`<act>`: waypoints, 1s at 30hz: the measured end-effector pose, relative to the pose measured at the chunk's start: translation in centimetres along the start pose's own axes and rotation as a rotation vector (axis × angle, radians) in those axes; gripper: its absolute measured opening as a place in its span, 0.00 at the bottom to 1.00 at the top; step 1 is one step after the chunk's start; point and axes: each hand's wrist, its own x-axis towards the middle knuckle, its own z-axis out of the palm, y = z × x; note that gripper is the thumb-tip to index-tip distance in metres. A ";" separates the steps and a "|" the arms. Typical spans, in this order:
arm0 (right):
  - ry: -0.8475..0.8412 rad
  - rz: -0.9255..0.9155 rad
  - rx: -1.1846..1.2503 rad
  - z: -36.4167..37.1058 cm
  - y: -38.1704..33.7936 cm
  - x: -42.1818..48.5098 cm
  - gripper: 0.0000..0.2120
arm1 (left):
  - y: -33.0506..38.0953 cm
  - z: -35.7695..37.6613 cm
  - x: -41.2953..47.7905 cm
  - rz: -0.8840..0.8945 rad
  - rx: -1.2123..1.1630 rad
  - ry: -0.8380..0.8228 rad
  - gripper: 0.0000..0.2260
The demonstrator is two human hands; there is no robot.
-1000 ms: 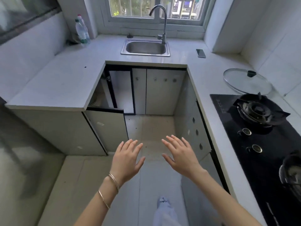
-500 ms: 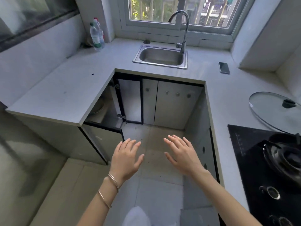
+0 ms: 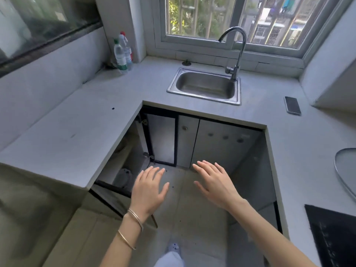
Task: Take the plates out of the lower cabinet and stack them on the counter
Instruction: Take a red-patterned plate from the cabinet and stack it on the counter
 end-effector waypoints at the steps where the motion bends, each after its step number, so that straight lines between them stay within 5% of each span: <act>1: 0.002 -0.004 0.001 0.0 0.3 1.5 0.24 | -0.5 0.0 1.3 -0.001 0.007 0.005 0.24; 30: -0.212 -0.767 0.132 5.0 8.4 39.3 0.26 | -3.0 4.2 24.5 -0.642 0.122 0.056 0.24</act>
